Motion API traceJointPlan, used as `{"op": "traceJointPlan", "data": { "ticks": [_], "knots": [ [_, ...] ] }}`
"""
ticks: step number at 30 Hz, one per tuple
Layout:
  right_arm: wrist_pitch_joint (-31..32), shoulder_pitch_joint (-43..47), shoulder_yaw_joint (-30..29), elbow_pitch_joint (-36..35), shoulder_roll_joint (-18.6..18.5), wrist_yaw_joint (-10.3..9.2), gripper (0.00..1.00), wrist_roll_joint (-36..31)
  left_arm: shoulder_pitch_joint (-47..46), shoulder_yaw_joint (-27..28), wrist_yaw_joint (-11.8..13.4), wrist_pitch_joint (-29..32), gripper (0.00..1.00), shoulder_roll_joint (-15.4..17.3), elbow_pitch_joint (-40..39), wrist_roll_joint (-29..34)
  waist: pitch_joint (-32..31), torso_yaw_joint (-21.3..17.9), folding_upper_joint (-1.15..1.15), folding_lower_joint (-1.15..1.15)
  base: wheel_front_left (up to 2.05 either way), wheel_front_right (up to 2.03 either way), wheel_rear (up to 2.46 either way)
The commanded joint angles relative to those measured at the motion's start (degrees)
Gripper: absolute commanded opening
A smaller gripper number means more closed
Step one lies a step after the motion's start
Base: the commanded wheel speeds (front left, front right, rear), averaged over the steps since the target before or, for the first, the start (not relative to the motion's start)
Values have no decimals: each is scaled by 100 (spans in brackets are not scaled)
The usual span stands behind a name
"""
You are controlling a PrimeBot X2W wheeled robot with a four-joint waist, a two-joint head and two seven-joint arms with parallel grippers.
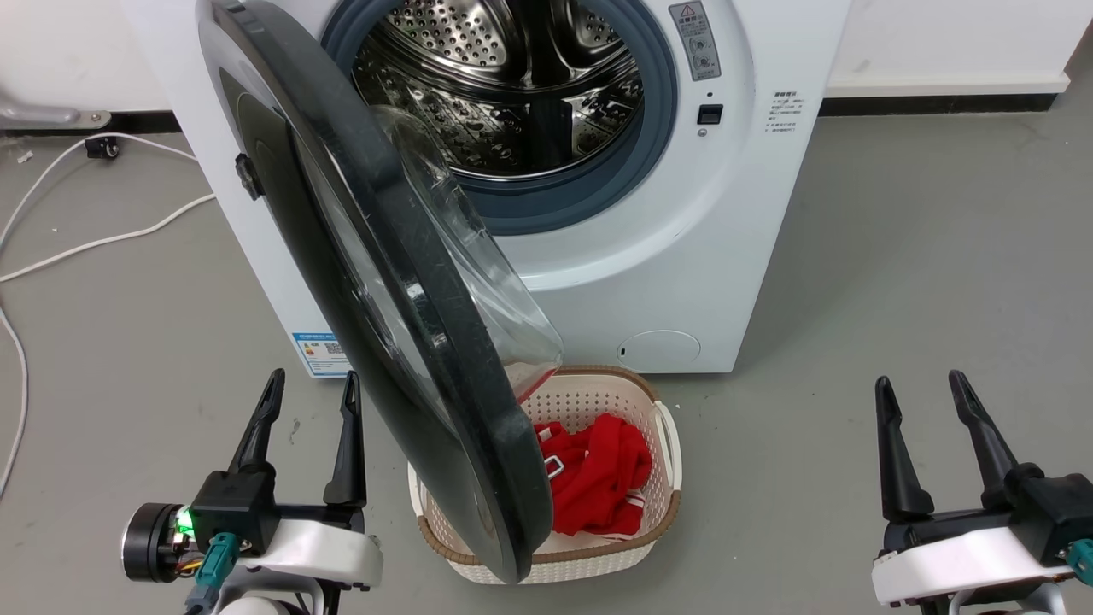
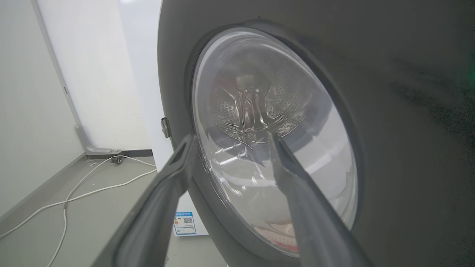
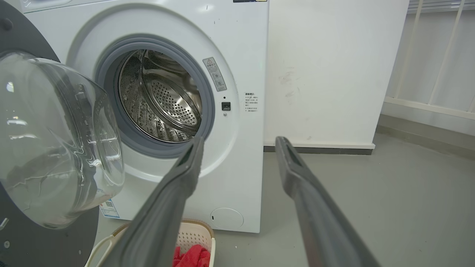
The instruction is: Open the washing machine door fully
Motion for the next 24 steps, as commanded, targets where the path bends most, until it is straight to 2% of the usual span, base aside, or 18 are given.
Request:
{"op": "traceJointPlan", "data": {
  "ticks": [1,13,14,15,16,24],
  "knots": [
    [-39,25,9,33,17,-4,100,14,-35,20,-15,-13,100,25,9,24,-7,-8,0,0,0,0,0],
    [-109,-81,17,220,18,-4,100,134,-12,26,-22,-13,100,34,16,48,-3,-48,0,0,0,0,0],
    [-113,-89,19,228,18,-4,100,133,-17,26,-27,-13,95,37,20,49,-2,-51,0,0,0,0,0],
    [-115,-92,16,236,18,-4,100,118,-29,20,-36,-13,44,44,14,49,2,-53,0,0,0,0,0],
    [-116,-94,16,246,18,-4,100,112,-39,19,-44,-13,0,50,5,49,5,-54,0,0,0,0,0],
    [-93,-121,4,222,18,-4,100,-10,-132,37,-11,-13,0,112,-140,107,46,-49,0,0,0,0,0]
  ]
}}
